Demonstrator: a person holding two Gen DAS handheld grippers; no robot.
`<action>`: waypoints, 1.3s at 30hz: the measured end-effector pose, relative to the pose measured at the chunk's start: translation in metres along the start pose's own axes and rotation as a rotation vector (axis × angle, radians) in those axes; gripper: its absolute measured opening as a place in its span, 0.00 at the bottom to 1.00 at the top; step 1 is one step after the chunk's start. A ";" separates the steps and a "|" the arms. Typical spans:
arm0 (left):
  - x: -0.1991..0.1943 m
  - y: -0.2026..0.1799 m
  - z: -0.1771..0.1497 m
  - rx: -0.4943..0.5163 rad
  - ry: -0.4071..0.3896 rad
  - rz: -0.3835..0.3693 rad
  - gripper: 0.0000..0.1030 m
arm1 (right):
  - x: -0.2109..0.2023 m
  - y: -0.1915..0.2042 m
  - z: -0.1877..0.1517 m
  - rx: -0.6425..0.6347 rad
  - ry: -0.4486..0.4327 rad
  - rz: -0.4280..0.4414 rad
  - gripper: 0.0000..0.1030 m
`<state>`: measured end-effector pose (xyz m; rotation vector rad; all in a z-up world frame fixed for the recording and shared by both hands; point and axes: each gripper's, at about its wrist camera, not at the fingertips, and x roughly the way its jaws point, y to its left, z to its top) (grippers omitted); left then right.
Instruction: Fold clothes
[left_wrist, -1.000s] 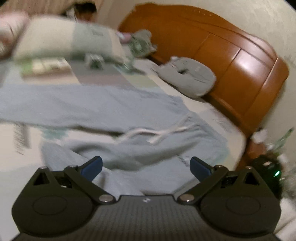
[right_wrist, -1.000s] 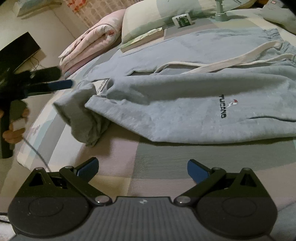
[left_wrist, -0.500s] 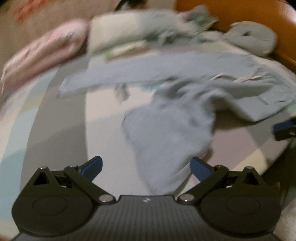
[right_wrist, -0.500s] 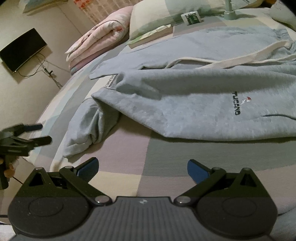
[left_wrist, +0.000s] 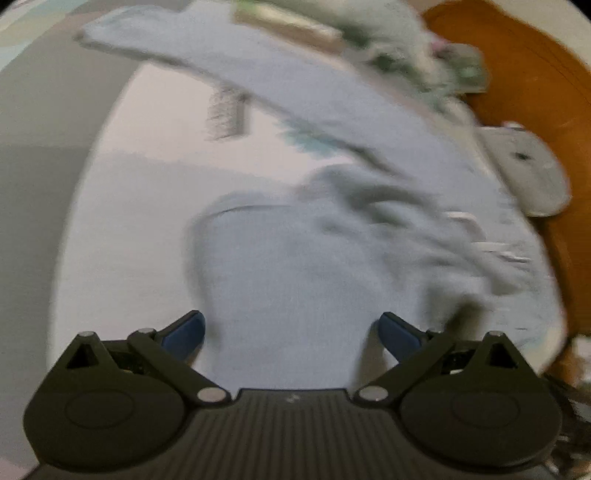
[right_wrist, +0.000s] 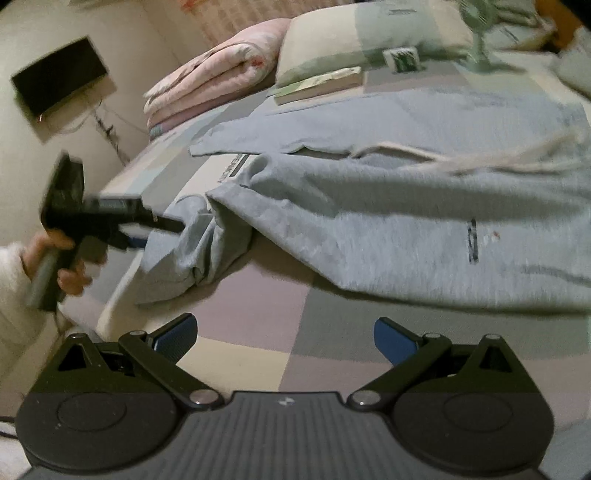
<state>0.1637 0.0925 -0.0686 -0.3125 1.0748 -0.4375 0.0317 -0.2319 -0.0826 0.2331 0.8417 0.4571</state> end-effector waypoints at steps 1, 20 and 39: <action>-0.005 -0.011 0.001 0.024 -0.013 -0.033 0.97 | 0.002 0.004 0.004 -0.021 0.002 0.001 1.00; 0.019 -0.069 0.042 0.114 0.091 -0.357 0.97 | 0.066 0.102 0.052 -0.309 0.072 0.106 1.00; -0.014 0.055 0.005 -0.107 0.072 -0.010 0.97 | 0.049 0.095 0.037 -0.253 0.077 0.123 1.00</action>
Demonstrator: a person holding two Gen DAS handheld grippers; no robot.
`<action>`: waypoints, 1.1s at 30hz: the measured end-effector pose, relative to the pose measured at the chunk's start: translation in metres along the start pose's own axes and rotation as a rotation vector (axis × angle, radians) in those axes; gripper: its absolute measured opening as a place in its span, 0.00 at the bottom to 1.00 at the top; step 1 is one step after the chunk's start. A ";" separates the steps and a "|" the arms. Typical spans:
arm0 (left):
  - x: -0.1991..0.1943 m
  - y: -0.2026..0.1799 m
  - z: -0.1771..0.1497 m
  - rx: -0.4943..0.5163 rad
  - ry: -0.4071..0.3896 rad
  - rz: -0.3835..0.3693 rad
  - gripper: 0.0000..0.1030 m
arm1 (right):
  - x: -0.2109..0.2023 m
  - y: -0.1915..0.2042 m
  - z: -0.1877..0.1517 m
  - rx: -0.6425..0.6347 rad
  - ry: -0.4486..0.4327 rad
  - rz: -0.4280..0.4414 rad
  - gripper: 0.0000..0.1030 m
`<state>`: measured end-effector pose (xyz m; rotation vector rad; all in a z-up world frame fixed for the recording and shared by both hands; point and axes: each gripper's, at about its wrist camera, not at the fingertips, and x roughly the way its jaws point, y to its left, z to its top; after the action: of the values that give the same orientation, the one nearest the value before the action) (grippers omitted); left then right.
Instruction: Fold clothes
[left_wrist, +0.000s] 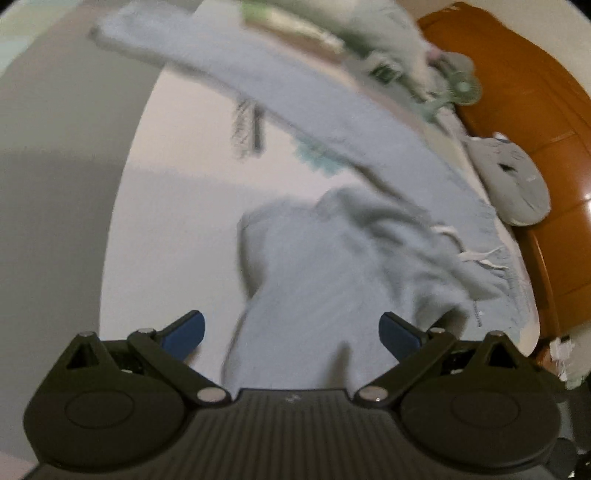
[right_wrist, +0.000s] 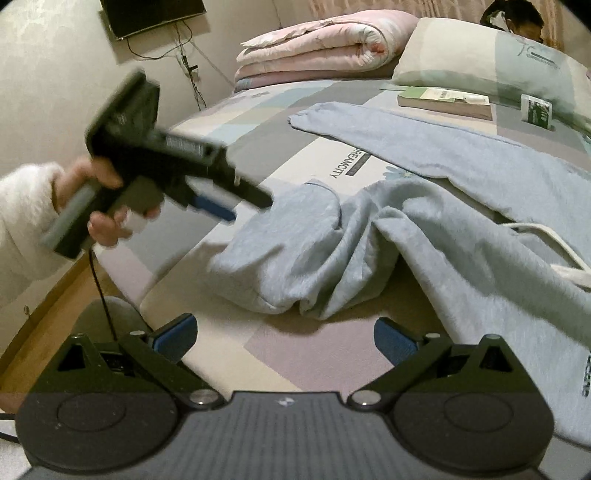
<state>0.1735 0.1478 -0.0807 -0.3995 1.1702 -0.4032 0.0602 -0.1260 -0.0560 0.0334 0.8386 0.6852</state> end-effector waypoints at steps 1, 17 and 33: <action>0.007 0.005 -0.005 -0.018 0.004 -0.016 0.97 | -0.002 -0.001 -0.002 0.007 -0.001 -0.002 1.00; 0.035 -0.002 -0.026 0.030 -0.006 -0.317 0.99 | -0.008 -0.006 -0.011 0.067 0.006 -0.053 1.00; 0.036 -0.088 0.006 0.183 -0.018 -0.601 0.99 | -0.011 -0.013 -0.016 0.104 0.001 -0.078 1.00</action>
<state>0.1826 0.0547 -0.0632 -0.5913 0.9698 -1.0179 0.0508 -0.1459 -0.0635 0.0936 0.8720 0.5679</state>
